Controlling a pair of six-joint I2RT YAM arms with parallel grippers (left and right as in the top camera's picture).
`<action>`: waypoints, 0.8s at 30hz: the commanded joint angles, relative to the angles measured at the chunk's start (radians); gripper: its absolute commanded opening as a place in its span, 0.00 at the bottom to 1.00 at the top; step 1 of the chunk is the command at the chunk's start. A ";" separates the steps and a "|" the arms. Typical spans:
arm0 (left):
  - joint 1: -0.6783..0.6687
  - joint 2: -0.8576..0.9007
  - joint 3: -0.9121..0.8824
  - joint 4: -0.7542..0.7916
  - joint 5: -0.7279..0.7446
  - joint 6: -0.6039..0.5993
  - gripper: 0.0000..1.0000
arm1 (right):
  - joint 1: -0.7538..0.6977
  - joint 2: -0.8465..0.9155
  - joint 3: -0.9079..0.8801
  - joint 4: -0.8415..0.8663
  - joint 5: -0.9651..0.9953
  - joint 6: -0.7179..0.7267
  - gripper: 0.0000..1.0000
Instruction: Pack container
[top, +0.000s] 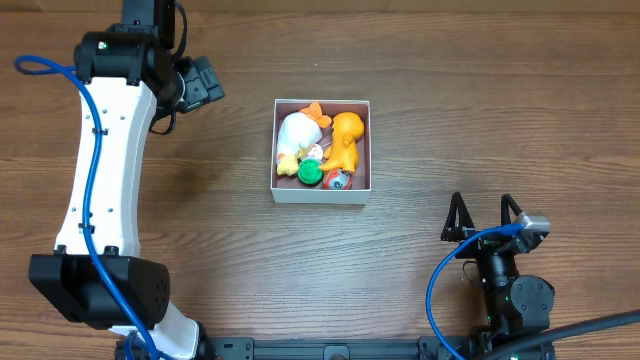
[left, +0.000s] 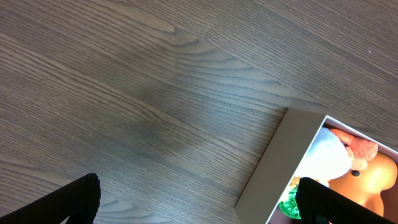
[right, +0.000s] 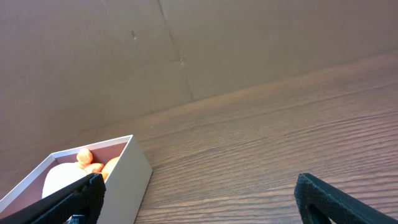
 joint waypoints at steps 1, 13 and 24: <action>0.003 -0.005 0.009 0.002 0.005 -0.014 1.00 | -0.008 -0.012 -0.007 0.012 0.007 -0.007 1.00; 0.002 -0.035 0.009 0.002 0.005 -0.014 1.00 | -0.008 -0.012 -0.007 0.012 0.007 -0.007 1.00; -0.122 -0.482 0.009 0.002 0.005 -0.014 1.00 | -0.008 -0.012 -0.007 0.012 0.007 -0.007 1.00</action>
